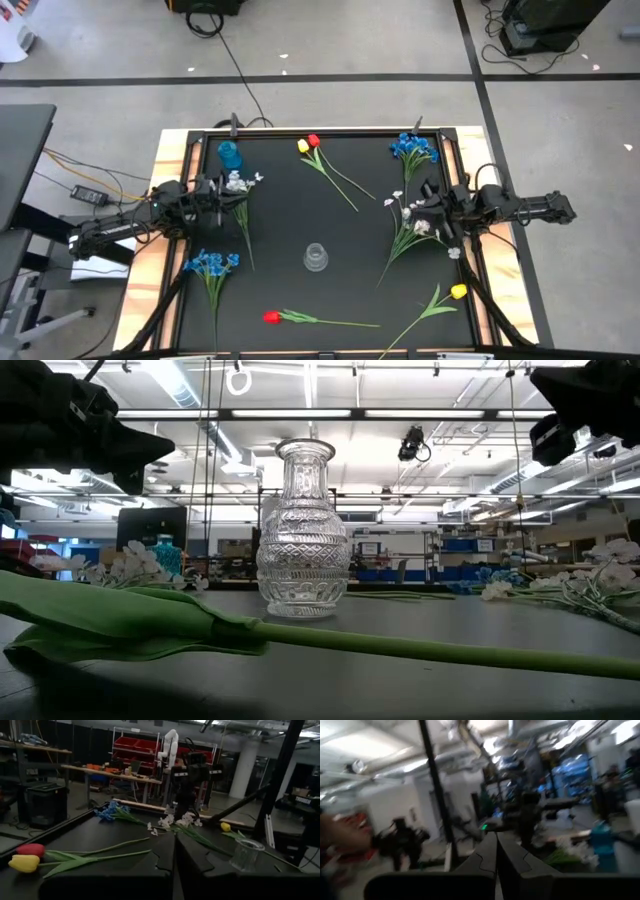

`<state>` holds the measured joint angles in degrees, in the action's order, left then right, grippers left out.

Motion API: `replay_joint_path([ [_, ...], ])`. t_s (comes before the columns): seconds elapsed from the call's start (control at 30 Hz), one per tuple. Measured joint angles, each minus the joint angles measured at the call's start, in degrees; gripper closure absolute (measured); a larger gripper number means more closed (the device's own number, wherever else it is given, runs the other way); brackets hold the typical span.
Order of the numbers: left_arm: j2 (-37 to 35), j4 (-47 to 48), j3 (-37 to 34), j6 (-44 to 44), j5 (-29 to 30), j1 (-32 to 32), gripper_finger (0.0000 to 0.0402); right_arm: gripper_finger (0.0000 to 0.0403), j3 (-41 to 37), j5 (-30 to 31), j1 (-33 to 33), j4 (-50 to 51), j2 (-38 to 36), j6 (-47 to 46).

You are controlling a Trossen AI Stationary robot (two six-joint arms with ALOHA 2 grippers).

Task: Sort flowers into vase by color
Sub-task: Put the right blue flower into the blue vase

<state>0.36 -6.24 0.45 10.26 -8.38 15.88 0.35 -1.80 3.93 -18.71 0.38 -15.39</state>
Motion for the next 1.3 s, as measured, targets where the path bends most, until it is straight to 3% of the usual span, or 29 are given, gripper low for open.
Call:
replay_joint_path([
  [0.13, 0.0, -0.8, 0.0, 0.7, 0.0, 0.0, 0.0379, 0.0389, 0.0, 2.2, 0.0, -7.2, 0.0, 0.0],
  [0.23, 0.0, -2.5, 0.0, 7.8, 0.0, 0.0, 0.0379, 0.0389, 0.0, 3.7, 0.0, -11.9, 0.0, 3.3],
  [0.37, 0.0, -3.8, 0.0, 13.9, 1.9, 0.0, 0.0379, 0.0389, 0.0, 13.1, 0.0, -12.8, 0.0, 4.1],
  [0.57, 0.0, -4.3, 0.0, 19.2, 3.0, 0.0, 0.0379, 0.0389, 0.0, 32.9, -0.1, -5.5, 1.3, -17.9],
  [0.67, 0.0, -4.9, 0.0, 22.2, 3.8, 0.0, 0.0379, 0.0389, 0.0, 34.8, 0.0, -1.9, 3.9, -27.3],
  [0.8, 0.0, -6.9, 0.0, 27.2, 4.0, 0.0, 0.0379, 0.0391, 0.6, 35.0, 0.0, -1.8, 9.3, -32.7],
  [0.93, 0.0, -7.9, 0.0, 28.6, 4.2, 0.0, 0.0379, 0.0393, 5.0, 35.9, 0.0, -2.3, 16.6, -32.0],
  [1.07, 0.0, -9.3, 0.0, 28.7, 4.2, 0.0, 0.0379, 0.0394, 11.6, 42.8, -0.3, 0.3, 25.5, -31.8],
  [1.2, 0.0, -10.9, 0.0, 28.6, 4.3, 0.0, 0.0379, 0.0394, 20.1, 50.4, -2.1, 11.7, 35.4, -38.0],
  [1.3, 0.0, -10.9, 0.0, 27.8, 5.4, 0.0, 0.0379, 0.0395, 27.1, 51.4, -4.4, 22.9, 42.3, -44.2],
])
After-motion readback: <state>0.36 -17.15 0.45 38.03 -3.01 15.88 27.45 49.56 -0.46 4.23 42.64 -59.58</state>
